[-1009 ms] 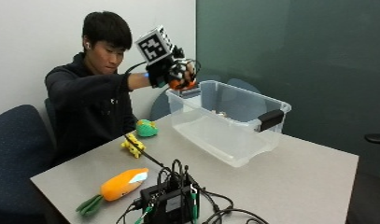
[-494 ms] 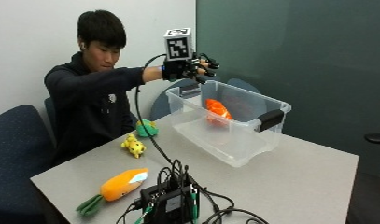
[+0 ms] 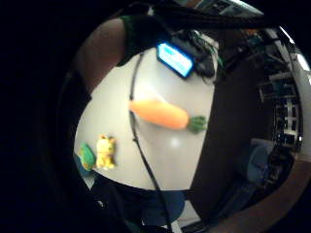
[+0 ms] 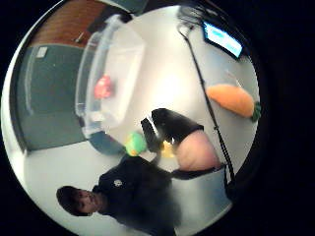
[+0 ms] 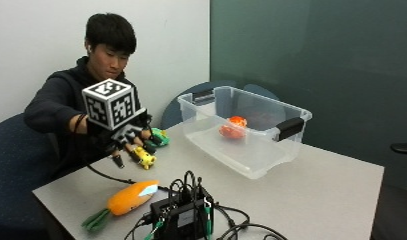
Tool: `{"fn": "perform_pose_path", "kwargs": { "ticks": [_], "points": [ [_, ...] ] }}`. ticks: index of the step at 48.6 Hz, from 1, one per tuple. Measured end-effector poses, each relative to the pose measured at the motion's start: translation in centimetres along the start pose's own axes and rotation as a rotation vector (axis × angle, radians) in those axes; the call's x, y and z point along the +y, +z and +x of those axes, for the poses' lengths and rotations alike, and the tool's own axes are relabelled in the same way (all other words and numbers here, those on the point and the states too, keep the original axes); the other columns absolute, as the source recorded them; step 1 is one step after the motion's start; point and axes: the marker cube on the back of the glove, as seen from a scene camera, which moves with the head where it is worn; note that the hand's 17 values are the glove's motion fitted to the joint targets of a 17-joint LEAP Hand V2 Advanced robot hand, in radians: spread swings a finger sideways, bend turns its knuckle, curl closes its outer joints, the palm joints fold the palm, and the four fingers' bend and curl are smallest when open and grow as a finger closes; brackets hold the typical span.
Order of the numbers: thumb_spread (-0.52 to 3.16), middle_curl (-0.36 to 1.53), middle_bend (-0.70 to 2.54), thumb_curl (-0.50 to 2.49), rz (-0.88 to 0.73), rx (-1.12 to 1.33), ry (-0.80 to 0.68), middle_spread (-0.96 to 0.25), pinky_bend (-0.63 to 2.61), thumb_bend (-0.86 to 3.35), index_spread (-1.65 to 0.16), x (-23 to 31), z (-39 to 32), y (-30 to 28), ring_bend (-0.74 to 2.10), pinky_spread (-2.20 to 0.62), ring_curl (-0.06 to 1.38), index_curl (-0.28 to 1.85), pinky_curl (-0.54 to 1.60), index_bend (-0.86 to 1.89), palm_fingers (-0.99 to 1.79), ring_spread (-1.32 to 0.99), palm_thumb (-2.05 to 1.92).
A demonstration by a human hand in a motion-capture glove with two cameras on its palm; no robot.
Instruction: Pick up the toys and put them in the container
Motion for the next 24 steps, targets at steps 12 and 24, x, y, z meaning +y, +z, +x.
{"fn": "perform_pose_path", "kwargs": {
  "ticks": [12,24],
  "points": [
    [1.31,0.28,0.17,0.33,-0.049,0.071,0.074,0.02,0.75,-0.02,-0.27,-0.9,4.9,8.8,0.20,0.07,0.26,0.32,0.32,0.14,-0.11,0.03,0.00],
    [1.31,0.36,0.42,0.32,0.111,0.164,0.036,-0.04,0.66,-0.01,-0.26,-2.6,5.5,12.3,0.62,0.00,0.34,0.26,0.27,0.05,0.50,-0.10,0.01]
  ]
}}
